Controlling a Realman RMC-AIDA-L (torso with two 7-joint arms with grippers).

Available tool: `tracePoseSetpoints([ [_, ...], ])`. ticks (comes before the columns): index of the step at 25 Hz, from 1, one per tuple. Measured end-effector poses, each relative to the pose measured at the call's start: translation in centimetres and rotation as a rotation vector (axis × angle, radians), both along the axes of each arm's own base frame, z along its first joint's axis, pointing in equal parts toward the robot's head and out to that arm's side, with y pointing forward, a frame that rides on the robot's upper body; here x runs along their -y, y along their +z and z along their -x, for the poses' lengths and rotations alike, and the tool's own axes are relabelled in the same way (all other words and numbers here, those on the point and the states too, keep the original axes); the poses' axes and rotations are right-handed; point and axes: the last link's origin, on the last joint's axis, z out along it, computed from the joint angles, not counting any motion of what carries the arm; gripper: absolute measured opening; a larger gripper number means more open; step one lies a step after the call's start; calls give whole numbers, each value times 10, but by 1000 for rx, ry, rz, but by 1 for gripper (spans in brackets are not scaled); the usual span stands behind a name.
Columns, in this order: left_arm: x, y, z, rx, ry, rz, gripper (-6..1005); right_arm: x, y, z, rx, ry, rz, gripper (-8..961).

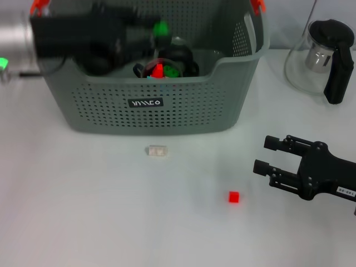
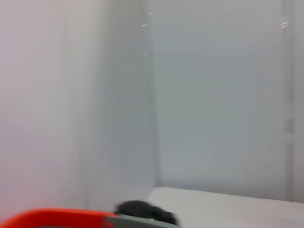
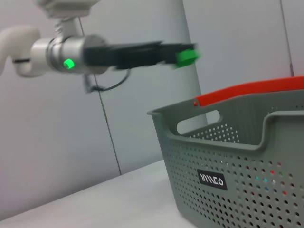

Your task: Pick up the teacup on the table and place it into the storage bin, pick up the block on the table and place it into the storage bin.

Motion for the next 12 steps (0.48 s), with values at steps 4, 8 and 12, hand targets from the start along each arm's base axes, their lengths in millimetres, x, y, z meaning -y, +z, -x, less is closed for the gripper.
tracePoseSetpoints([
  [4,-41,-7,-19,-86,125,-86,418,0,0,0,0,1,1,683],
  [8,-66,-33,-26,-275,205,-107,417,-1,0,0,2,1,-1,683],
  [12,-74,-62,-27,-465,223,-149,418,-2,0,1,2,2,-3,684],
])
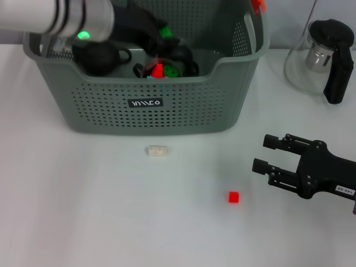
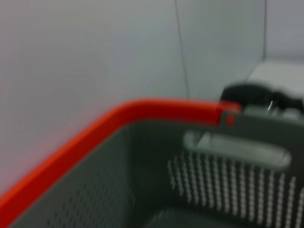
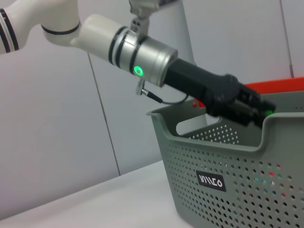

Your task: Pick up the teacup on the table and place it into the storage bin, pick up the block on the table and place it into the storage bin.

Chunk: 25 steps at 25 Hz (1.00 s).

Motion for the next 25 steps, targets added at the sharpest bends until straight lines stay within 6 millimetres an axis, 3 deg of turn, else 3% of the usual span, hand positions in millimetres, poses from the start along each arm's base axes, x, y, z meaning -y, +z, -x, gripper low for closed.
tracePoseSetpoints([
  [6,-1,-16,3,-102,40,-36,417,-1,1,0,2,0,-5,684],
  [17,0,-11,9,-74,77,-63,467,-2,2,0,3,-1,-8,683],
  [21,5,1,7,-9,72,-97,540,-1,2,-1,2,-2,-7,683],
  [25,23,28,1,213,45,-135,660,0,2,-2,2,-7,-7,683],
])
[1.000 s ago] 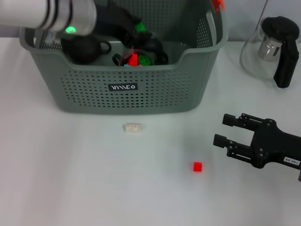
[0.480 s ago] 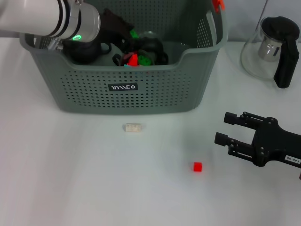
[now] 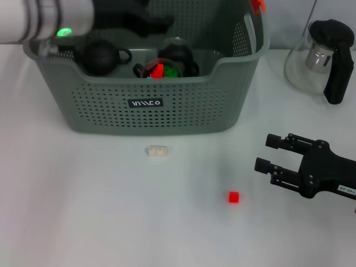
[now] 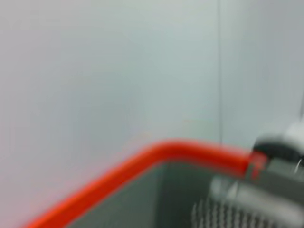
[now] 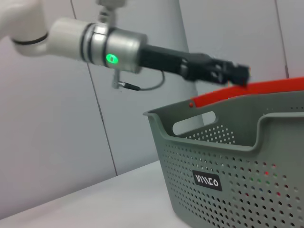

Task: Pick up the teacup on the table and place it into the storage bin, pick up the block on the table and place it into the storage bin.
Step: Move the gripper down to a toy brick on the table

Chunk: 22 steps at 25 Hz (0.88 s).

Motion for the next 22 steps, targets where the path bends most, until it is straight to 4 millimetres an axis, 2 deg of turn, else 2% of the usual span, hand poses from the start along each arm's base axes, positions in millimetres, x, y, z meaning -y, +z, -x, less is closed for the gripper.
tracePoseSetpoints([
  [1,7,7,2,58,-13,-4,690,0,0,0,-1,2,1,683],
  [5,40,30,20,230,-75,33,681,-1,0,2,-4,8,3,683],
  [9,73,34,50,316,-124,126,677,-1,0,3,-9,6,9,684],
  [13,106,21,83,359,-183,256,675,-2,1,3,-9,7,9,683],
  [16,122,8,100,342,-204,317,674,-2,0,4,-9,7,10,683],
  [19,129,-12,116,282,-154,370,674,-4,-1,5,-10,3,18,684],
  [22,125,-36,128,253,-79,390,674,-4,-1,5,-9,3,20,684],
])
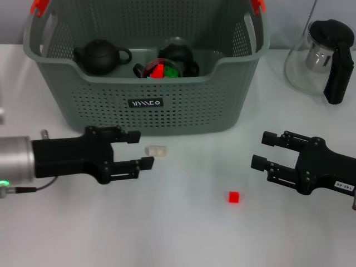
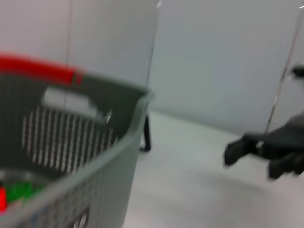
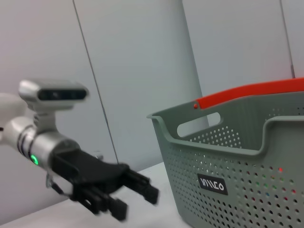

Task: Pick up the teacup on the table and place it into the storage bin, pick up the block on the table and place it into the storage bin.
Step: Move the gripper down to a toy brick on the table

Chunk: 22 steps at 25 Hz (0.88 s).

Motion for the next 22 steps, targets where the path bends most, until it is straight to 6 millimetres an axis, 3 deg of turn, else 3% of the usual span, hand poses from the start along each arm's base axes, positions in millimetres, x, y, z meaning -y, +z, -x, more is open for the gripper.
tracePoseSetpoints([
  [8,-20,-38,9,-100,81,-18,675,1,0,-1,0,-3,3,683],
  [22,-43,-68,12,-250,116,-72,675,1,0,-2,3,-6,1,684],
])
